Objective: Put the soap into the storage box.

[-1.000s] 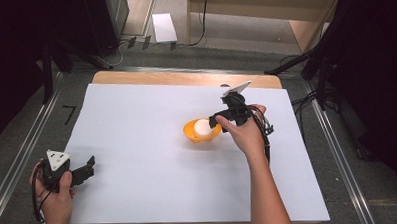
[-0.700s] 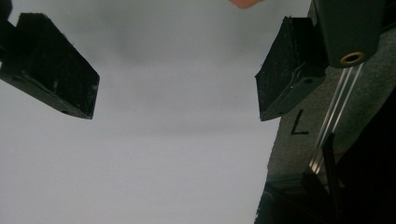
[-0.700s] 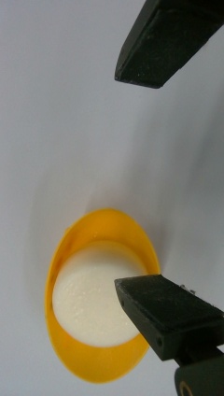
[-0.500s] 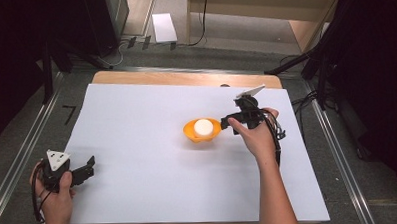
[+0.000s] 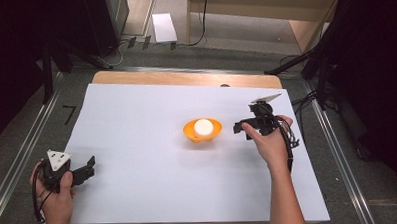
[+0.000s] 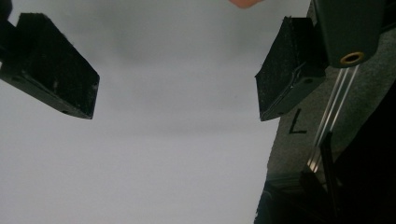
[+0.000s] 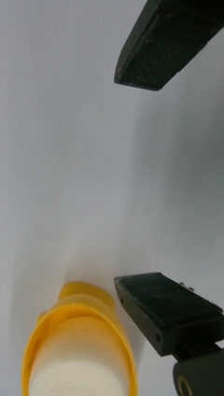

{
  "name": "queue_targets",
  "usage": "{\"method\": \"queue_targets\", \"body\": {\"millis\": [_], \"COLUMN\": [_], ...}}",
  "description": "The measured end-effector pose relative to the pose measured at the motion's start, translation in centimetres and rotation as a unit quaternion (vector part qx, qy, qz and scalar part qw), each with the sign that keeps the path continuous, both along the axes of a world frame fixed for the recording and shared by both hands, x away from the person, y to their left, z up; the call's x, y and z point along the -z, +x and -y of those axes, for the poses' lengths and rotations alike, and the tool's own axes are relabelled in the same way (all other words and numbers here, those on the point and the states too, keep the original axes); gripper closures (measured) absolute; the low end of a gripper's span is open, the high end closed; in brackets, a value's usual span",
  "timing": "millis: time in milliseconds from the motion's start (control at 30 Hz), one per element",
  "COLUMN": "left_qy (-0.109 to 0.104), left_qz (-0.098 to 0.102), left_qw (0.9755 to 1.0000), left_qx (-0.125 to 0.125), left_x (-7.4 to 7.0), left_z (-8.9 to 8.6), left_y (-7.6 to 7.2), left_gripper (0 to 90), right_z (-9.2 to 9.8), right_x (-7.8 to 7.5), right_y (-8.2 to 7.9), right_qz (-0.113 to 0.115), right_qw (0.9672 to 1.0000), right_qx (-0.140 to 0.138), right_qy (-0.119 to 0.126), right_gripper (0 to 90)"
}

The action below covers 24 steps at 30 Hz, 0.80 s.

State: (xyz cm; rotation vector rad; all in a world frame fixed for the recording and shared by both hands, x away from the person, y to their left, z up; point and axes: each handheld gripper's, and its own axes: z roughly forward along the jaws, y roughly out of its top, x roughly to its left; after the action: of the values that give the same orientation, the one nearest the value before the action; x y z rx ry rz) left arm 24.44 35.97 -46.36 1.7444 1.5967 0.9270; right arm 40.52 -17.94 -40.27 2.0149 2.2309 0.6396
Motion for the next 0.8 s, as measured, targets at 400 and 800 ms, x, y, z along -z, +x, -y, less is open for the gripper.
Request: {"method": "queue_targets", "body": {"millis": [400,800], "left_qy": [0.002,0.002], "left_qz": [0.002,0.002], "left_qw": [1.0,1.0], "left_qx": [0.0,-0.001], "left_x": [0.0,0.0], "left_z": [0.1,0.0], "left_y": [0.0,-0.1], "left_gripper": [14.2,14.3], "right_z": [2.5,4.6], "right_x": [1.9,3.3], "right_y": [-1.7,-4.0], "right_qz": [0.009,0.041], "right_qw": [0.9999,0.999], "right_qx": [0.01,0.015], "right_qy": [0.006,0.012], "right_gripper": [3.5,4.2]}}
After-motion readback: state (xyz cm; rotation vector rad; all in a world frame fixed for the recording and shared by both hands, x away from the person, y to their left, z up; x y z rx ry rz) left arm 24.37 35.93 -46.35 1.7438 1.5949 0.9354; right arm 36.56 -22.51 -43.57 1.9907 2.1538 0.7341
